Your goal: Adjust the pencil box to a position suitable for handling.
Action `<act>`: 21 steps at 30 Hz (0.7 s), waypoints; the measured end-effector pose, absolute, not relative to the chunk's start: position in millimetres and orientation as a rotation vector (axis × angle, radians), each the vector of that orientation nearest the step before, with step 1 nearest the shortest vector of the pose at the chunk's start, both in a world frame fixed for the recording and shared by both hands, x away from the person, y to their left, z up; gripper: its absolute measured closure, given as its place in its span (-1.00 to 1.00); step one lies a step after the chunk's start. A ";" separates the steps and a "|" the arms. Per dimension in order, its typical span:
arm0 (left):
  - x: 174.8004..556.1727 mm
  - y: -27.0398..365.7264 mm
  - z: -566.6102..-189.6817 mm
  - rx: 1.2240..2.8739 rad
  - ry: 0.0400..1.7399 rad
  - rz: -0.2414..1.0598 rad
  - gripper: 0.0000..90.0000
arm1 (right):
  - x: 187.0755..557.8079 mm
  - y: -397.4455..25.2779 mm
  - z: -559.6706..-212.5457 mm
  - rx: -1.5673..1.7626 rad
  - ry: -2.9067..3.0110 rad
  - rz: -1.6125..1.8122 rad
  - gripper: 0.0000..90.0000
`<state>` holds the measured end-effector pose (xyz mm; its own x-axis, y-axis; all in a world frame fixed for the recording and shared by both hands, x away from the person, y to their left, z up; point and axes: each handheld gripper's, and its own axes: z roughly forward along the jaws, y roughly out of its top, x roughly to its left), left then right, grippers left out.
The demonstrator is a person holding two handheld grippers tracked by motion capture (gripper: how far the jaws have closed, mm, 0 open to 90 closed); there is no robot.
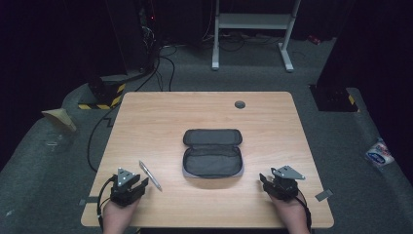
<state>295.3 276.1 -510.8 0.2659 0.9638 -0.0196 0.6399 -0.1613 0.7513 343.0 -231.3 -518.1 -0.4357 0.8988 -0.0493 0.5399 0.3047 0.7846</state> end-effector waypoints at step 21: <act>328.3 254.8 -521.0 1.813 1.542 0.541 -0.01 | 344.2 -229.0 -521.1 1.302 2.089 0.947 0.05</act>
<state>328.3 254.8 -521.0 0.2089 0.9709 -0.1170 0.6851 -0.0599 0.7260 344.2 -229.0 -521.1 -0.4183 0.9069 -0.0501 0.5603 0.3011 0.7717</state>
